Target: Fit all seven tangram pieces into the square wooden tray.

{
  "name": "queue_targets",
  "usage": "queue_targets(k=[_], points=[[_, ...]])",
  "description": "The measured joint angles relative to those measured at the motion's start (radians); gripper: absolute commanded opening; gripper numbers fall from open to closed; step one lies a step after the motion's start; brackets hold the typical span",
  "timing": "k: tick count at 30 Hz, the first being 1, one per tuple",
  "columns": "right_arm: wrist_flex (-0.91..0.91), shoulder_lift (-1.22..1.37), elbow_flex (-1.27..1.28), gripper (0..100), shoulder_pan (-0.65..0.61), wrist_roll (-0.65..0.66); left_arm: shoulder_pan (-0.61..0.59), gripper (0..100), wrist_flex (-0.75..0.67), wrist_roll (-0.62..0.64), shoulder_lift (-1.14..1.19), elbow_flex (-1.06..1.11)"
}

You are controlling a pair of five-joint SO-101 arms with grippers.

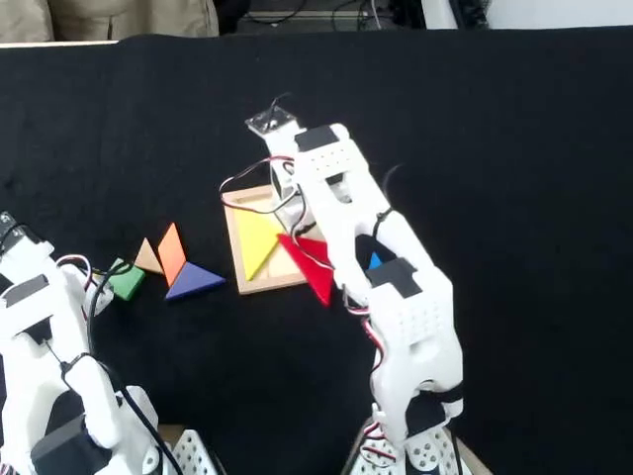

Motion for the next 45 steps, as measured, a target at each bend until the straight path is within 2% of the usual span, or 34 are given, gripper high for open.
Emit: queue_targets(k=[10,14,19,21,26,34,45], points=[[0.077,0.0,-0.006,1.1,-0.13,0.0,0.008,20,-0.006,0.0,0.0,0.0],[0.123,0.0,-0.078,1.1,-0.132,0.0,0.008,19,-0.006,0.0,0.0,0.0],[0.311,-0.011,-0.276,1.1,-0.104,0.0,0.008,19,-0.006,0.0,0.0,0.0],[0.328,-0.057,-0.29,1.1,-0.101,0.025,0.008,19,-0.006,0.0,0.0,0.0],[0.331,-0.19,-0.133,1.1,-0.087,0.121,0.008,19,-0.006,0.0,0.0,0.0],[0.331,-0.215,0.18,1.1,0.002,0.176,0.008,19,-0.006,-0.008,0.0,0.0],[0.206,-0.216,0.316,1.1,0.026,0.222,0.008,19,-0.006,-0.008,0.0,0.0]])
